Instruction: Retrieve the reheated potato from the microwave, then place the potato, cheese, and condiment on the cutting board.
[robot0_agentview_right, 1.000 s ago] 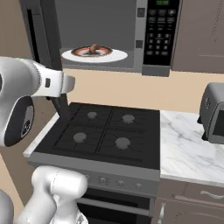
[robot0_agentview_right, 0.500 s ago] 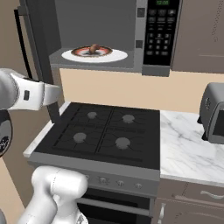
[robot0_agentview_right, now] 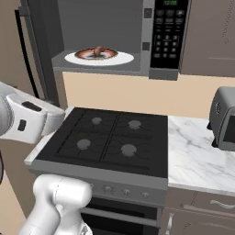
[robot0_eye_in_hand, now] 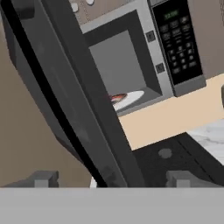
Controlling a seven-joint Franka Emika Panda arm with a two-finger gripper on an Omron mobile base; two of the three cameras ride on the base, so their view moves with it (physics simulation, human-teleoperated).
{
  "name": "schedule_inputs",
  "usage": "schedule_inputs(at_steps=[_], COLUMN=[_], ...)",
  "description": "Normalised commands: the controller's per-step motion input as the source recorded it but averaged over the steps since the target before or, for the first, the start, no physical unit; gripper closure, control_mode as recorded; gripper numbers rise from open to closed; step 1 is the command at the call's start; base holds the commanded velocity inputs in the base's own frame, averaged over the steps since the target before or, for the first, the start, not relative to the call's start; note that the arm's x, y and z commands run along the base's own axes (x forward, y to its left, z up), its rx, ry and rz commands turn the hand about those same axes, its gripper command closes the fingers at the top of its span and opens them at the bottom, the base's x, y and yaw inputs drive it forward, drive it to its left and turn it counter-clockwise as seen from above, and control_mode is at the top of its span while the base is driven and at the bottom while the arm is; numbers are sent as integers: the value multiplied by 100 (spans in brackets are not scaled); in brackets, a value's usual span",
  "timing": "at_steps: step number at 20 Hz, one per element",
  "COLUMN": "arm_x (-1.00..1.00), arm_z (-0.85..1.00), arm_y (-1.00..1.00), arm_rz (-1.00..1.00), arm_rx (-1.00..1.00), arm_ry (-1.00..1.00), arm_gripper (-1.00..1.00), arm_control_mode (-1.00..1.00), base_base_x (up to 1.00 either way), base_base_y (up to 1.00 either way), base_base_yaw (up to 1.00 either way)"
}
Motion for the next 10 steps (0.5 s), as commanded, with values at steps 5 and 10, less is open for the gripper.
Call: schedule_inputs(at_steps=[5,10], arm_x=[7,13], arm_z=[12,6], arm_y=[-36,-31], arm_rz=[-10,-2], arm_rx=[25,30], arm_ry=[13,14], arm_gripper=[-100,-100], arm_control_mode=[-100,-100], base_base_x=[0,0], base_base_y=[0,0], base_base_yaw=[0,0])
